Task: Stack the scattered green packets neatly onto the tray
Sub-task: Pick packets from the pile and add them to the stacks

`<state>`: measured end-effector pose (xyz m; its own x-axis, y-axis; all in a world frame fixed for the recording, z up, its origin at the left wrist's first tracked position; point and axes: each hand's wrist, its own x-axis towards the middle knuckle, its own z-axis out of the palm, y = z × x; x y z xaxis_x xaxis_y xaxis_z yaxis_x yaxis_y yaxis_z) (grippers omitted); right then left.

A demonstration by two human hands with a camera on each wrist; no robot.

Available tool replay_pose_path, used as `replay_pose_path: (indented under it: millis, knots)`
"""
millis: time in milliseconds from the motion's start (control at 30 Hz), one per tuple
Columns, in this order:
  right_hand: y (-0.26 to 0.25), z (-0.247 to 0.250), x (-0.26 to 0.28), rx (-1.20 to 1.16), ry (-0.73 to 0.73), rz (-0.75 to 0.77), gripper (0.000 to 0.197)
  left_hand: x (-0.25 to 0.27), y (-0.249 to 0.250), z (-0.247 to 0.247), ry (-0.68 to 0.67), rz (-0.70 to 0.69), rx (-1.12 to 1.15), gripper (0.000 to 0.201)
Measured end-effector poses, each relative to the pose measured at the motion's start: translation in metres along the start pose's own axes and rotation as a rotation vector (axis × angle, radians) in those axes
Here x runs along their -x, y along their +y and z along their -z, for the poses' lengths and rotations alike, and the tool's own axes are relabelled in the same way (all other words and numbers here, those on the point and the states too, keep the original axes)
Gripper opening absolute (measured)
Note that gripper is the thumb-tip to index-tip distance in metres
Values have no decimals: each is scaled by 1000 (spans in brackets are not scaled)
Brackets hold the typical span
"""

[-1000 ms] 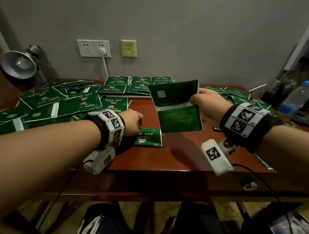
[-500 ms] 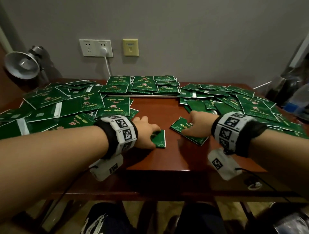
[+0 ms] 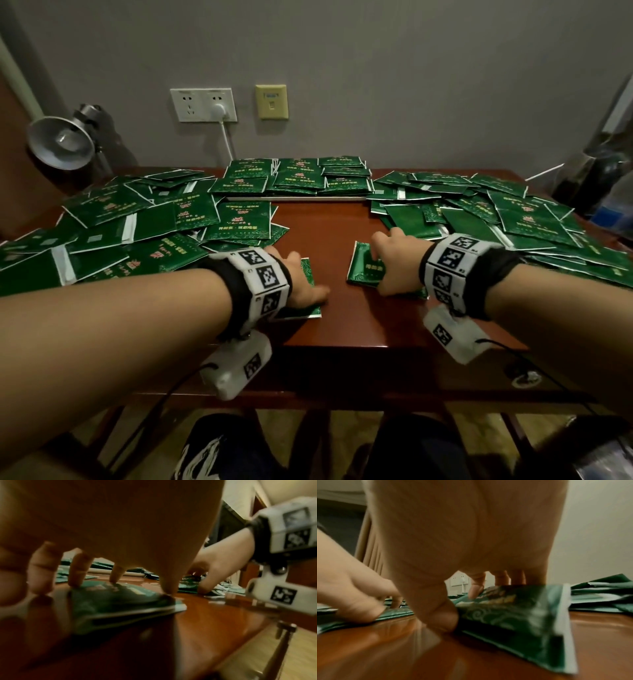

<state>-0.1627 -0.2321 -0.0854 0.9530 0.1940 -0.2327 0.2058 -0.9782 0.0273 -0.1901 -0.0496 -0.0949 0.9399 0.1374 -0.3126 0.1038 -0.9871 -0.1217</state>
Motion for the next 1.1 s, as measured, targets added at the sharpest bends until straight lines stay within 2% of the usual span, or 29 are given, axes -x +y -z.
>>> replay_pose_path:
  millis: [33, 100, 133, 200, 400, 633, 800, 933, 1100]
  knots:
    - [0, -1, 1, 21, 10, 23, 57, 0, 2, 1, 7, -33, -7, 86]
    - [0, -3, 2, 75, 16, 61, 56, 1, 6, 4, 15, -183, 39, 65]
    - [0, -4, 2, 91, 8, 74, 55, -1, 7, 5, 9, -250, 75, 62]
    - [0, -3, 3, 91, -13, 86, 57, -1, 8, 2, -4, -326, 82, 71]
    - [5, 0, 5, 93, 45, 104, 62, -11, -4, 4, -9, -166, -57, 94]
    - [8, 16, -5, -14, 166, 158, 53, -19, -17, 3, 37, -311, -44, 79]
    - [8, 30, -25, 9, 177, 188, 47, -35, -31, 7, 157, -441, -21, 80]
    - [0, 43, -52, -36, 214, 234, 44, -56, -49, 28, 186, -432, 67, 99]
    - [-26, 73, -106, -31, 258, 300, 48, -106, -89, 74, 336, -311, 14, 92]
